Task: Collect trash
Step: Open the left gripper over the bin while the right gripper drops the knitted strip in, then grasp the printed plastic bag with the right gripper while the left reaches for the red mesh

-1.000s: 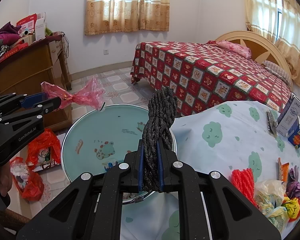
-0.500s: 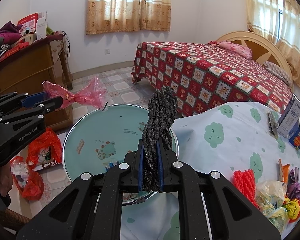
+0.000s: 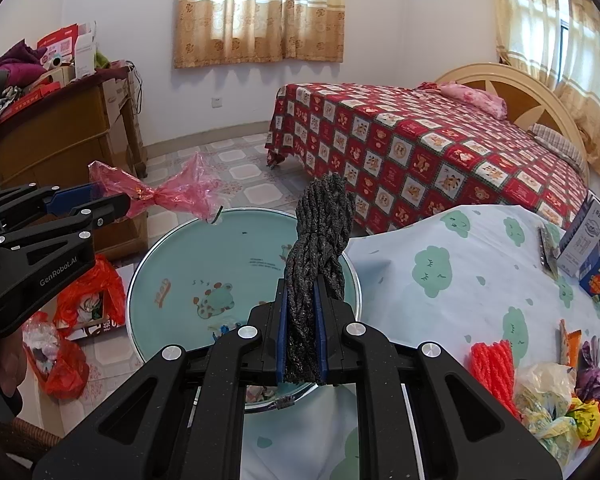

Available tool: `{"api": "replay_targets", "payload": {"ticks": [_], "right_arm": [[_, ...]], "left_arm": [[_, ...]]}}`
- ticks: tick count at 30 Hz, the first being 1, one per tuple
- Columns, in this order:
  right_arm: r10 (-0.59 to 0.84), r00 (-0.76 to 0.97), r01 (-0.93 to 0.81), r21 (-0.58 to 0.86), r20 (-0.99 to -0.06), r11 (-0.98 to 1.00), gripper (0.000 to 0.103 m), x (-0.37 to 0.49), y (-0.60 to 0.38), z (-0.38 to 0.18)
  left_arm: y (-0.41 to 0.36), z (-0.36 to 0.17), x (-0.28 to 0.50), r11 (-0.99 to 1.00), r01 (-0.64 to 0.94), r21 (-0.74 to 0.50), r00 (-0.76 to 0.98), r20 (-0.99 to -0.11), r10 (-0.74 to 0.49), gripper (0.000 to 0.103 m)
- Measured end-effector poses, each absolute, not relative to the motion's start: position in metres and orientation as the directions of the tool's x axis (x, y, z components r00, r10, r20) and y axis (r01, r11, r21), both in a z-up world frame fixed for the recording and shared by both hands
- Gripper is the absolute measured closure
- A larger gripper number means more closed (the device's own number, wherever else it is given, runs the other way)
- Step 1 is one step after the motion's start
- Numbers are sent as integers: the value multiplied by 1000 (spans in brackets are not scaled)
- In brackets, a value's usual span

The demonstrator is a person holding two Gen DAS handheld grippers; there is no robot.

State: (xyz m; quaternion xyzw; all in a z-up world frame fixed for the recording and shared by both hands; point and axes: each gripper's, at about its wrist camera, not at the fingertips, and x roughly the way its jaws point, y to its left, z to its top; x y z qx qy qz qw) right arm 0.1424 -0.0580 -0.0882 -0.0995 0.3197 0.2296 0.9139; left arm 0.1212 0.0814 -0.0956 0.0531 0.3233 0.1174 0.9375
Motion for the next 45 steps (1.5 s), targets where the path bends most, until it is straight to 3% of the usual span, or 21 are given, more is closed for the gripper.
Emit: {"api": "replay_targets", "payload": {"ticks": [12, 16, 19, 23, 28, 30, 32, 40, 45], "right_arm": [[369, 678, -500, -30, -636, 866, 90, 143, -55, -90], [376, 672, -502, -18, -637, 865, 86, 146, -58, -91], [373, 675, -494, -15, -636, 869, 69, 147, -62, -93], [374, 675, -486, -1, -637, 874, 67, 149, -66, -93], [373, 683, -470, 13, -628, 883, 63, 146, -75, -91], [367, 687, -459, 17, -628, 888, 62, 144, -81, -90], [359, 691, -445, 22, -627, 895, 62, 141, -89, -90], [247, 759, -297, 16, -603, 955, 61, 105, -155, -77], [75, 796, -100, -7, -601, 995, 59, 78, -222, -79]], "left_arm": [[77, -96, 122, 970, -174, 170, 765, -597, 241, 74], [64, -96, 121, 978, -142, 154, 774, -598, 207, 66], [57, -98, 121, 982, -123, 144, 776, -602, 186, 53], [51, -102, 121, 982, -111, 151, 771, -611, 181, 51], [56, -105, 124, 982, -115, 152, 764, -618, 186, 40], [56, -106, 124, 981, -123, 151, 763, -618, 191, 29], [57, -109, 124, 981, -121, 153, 761, -620, 191, 28], [52, -132, 124, 984, -88, 154, 710, -683, 171, 26], [33, -142, 116, 985, -32, 168, 700, -700, 142, 26]]}}
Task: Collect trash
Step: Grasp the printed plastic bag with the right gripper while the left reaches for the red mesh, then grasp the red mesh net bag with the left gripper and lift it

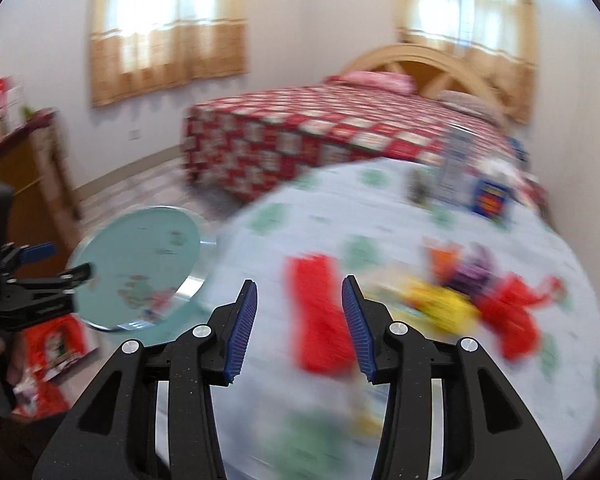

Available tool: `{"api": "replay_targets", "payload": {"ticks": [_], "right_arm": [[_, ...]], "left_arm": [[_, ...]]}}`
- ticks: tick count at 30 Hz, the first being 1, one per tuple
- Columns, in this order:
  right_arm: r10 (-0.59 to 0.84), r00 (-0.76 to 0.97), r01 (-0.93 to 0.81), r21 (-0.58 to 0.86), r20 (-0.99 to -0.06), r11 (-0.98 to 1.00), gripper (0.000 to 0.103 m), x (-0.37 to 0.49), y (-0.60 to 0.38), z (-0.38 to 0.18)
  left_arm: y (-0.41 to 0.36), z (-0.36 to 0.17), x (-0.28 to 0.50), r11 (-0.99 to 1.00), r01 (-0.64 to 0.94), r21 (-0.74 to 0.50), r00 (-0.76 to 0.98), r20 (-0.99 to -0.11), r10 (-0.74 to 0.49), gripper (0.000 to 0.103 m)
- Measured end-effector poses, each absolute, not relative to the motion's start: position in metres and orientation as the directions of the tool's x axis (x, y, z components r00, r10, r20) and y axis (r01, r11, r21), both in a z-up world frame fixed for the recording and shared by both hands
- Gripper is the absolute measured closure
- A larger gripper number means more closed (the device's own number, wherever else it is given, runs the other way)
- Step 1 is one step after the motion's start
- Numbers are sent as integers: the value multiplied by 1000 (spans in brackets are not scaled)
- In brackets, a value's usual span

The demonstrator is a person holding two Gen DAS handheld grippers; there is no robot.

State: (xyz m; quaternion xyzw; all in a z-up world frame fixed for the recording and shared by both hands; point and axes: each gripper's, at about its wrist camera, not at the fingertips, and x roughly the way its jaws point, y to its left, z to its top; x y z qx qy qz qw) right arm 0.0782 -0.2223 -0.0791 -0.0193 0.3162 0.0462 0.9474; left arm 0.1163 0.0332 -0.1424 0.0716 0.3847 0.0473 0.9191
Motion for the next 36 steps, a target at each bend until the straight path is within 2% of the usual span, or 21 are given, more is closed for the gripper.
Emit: {"api": "replay_targets", "payload": {"ticks": [3, 4, 7, 9, 10, 12, 17, 27, 36], "right_arm": [[61, 774, -46, 40, -631, 998, 58, 72, -252, -92], [69, 766, -39, 61, -639, 997, 56, 71, -258, -97], [102, 757, -47, 102, -646, 994, 40, 72, -267, -104], [90, 747, -47, 83, -659, 995, 40, 76, -265, -112], [96, 735, -51, 87, -672, 995, 41, 81, -265, -118], [105, 718, -50, 100, -688, 994, 56, 83, -266, -122], [128, 744, -76, 107, -656, 991, 66, 70, -262, -111], [88, 852, -53, 81, -517, 995, 67, 44, -265, -70], [-90, 885, 108, 13, -456, 994, 67, 24, -321, -65]], "left_arm": [[21, -145, 111, 984, 2, 177, 702, -701, 124, 26], [18, -145, 109, 984, 13, 179, 703, -701, 118, 26], [10, -145, 104, 981, 40, 189, 706, -700, 106, 26], [6, -144, 101, 980, 51, 190, 707, -700, 99, 26], [5, -143, 100, 980, 55, 191, 709, -699, 96, 26], [5, -141, 99, 980, 58, 190, 713, -696, 93, 26], [6, -135, 100, 982, 53, 179, 719, -690, 87, 26], [-31, -115, 100, 983, 91, 162, 744, -667, 41, 26], [-117, -107, 102, 977, 186, 108, 734, -676, -65, 26]]}}
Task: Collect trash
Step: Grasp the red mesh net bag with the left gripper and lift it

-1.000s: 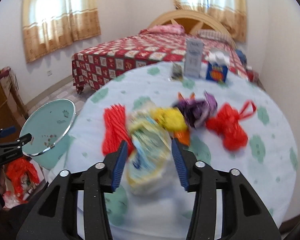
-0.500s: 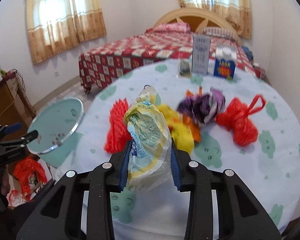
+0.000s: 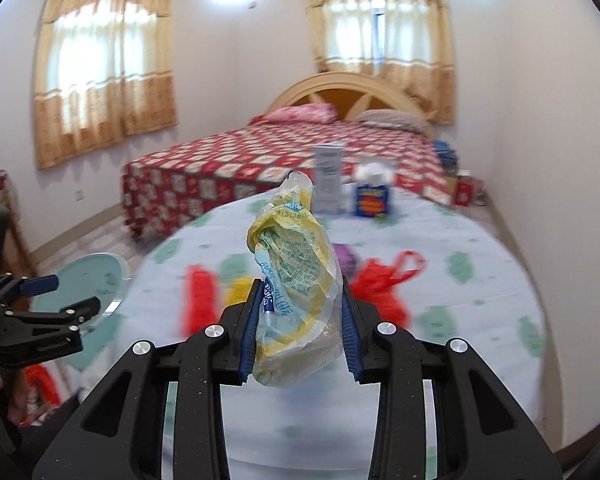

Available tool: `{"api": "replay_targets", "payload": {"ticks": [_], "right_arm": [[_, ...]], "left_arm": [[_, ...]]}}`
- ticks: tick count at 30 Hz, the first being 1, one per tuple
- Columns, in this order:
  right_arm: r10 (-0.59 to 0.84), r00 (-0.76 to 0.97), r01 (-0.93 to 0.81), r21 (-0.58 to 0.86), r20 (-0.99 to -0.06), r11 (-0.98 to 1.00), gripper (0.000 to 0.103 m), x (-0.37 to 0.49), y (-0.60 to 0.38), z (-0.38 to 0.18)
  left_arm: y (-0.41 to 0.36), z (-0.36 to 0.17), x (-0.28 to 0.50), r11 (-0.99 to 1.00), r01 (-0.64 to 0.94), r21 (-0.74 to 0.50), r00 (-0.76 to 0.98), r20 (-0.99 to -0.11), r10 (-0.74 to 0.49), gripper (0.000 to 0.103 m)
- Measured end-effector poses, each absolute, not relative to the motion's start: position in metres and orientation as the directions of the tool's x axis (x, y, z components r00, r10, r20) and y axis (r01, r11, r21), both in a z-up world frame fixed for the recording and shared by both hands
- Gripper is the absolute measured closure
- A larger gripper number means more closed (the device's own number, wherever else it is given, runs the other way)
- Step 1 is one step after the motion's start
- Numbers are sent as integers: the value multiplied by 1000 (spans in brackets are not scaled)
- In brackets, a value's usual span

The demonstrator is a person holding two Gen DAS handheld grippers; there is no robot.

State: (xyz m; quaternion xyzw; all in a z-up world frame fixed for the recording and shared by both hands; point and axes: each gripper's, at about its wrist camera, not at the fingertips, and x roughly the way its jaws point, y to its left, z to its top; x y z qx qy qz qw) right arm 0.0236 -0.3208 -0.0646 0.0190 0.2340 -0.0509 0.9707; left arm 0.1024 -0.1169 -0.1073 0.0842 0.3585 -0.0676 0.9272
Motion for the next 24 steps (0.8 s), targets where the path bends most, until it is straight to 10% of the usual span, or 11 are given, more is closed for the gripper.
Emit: {"api": "replay_targets", "payload": {"ticks": [13, 18, 24], "right_arm": [[-157, 865, 222, 84, -476, 971, 67, 19, -387, -102], [-129, 873, 197, 98, -471, 975, 67, 14, -383, -103], [-94, 892, 149, 91, -443, 985, 67, 15, -364, -93]], "left_arm": [[-201, -136, 133, 969, 214, 123, 683, -728, -58, 29], [-196, -150, 139, 963, 261, 60, 610, -784, -116, 79], [-168, -123, 126, 956, 279, 91, 659, -742, -121, 91]]}}
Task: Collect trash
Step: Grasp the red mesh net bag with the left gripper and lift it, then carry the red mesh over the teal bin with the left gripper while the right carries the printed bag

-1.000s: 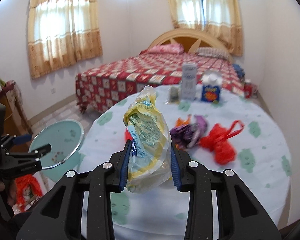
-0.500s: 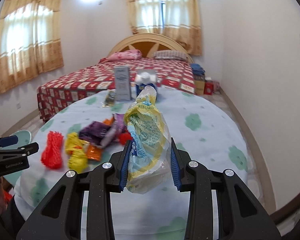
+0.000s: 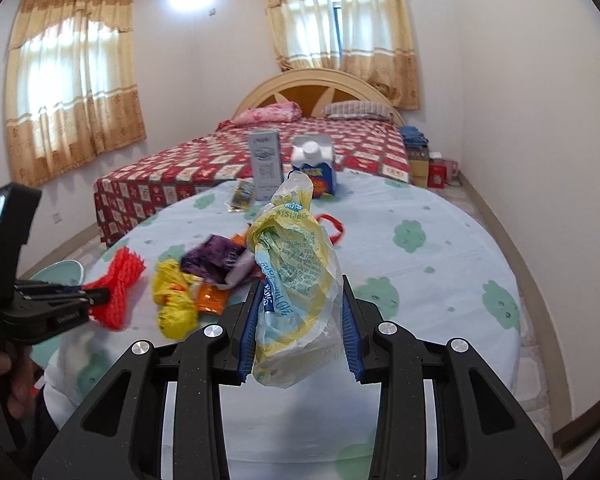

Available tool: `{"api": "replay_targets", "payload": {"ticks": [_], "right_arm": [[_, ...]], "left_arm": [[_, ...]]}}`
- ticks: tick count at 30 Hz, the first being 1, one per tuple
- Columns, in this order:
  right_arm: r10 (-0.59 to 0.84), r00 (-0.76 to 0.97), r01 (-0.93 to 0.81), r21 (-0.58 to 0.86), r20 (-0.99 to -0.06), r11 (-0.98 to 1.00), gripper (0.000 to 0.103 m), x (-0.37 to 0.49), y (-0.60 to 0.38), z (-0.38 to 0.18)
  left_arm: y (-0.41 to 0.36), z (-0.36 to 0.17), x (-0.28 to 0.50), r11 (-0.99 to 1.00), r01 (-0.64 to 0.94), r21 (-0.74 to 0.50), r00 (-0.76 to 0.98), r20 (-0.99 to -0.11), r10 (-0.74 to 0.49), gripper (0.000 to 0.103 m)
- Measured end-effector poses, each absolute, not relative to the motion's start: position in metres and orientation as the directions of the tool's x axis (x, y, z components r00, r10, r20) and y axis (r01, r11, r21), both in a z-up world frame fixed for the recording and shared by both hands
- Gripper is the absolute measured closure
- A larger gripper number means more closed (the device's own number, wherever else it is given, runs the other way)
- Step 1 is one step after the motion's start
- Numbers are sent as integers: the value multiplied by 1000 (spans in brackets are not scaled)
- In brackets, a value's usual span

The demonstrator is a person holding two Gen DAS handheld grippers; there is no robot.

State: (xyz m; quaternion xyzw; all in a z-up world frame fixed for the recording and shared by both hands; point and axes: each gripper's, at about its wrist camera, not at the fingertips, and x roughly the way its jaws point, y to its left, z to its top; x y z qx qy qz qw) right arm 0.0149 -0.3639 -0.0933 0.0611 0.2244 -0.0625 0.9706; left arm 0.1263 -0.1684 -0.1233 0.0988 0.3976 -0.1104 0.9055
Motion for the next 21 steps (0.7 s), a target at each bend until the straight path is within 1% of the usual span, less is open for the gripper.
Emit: {"api": "replay_targets", "payload": {"ticks": [6, 14, 21], "right_arm": [[-67, 897, 106, 67, -436, 992, 67, 24, -339, -87], [-39, 906, 63, 44, -422, 997, 67, 39, -310, -75], [3, 908, 4, 16, -418, 1000, 67, 56, -280, -67]], "left_arm": [[-129, -113, 119, 958, 266, 109, 683, -722, -107, 91], [-88, -102, 112, 959, 232, 164, 720, -692, -56, 91], [-58, -94, 111, 967, 181, 178, 749, -663, -18, 92]]}}
